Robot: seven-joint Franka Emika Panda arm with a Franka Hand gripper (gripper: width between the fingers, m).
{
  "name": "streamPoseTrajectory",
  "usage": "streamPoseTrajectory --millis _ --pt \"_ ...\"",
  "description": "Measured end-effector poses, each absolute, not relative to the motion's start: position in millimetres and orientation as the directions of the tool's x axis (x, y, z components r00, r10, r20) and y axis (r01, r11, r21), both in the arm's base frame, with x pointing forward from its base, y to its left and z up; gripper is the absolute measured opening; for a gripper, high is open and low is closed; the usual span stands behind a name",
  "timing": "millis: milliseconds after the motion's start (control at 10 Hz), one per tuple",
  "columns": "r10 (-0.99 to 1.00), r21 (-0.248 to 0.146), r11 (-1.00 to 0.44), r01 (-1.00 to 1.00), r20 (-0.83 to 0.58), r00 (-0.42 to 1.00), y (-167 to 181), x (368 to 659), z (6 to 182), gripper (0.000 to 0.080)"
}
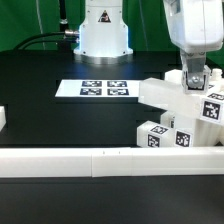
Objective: Assemble chair
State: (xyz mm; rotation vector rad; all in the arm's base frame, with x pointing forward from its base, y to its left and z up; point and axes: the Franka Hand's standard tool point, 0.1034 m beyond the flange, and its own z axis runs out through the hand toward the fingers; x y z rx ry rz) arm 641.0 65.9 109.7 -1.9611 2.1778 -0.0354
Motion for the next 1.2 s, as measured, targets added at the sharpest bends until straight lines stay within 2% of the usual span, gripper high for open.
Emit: streamPoseTrajectory --millis 100,200,300,500,700,900,1200 --pt "-0.990 -0.157 0.065 -0.985 -0.134 -0.043 66.4 640.7 110.1 0.0365" --pt "-0.992 -0.166 -0.013 -0.986 -0.123 0.034 67.5 641.4 111.1 0.0544" --pt "-0.987 -0.177 -0.101 -0.979 -0.108 0.122 68.3 641.7 111.4 0.0629" --pt "-0.962 -0.190 -0.240 -0.952 -0.081 0.259 67.9 641.2 110.5 0.0643" --pt "-0.845 -0.191 -0.520 -0.832 -0.026 0.534 66.1 640.9 111.8 0.0649" --pt "-0.681 -0.179 -0.722 -0.669 0.015 0.732 67.3 641.3 113.4 0.0649" --pt "-0.476 -0.166 -0.871 -0.463 0.048 0.878 59.1 642.2 114.5 0.0649"
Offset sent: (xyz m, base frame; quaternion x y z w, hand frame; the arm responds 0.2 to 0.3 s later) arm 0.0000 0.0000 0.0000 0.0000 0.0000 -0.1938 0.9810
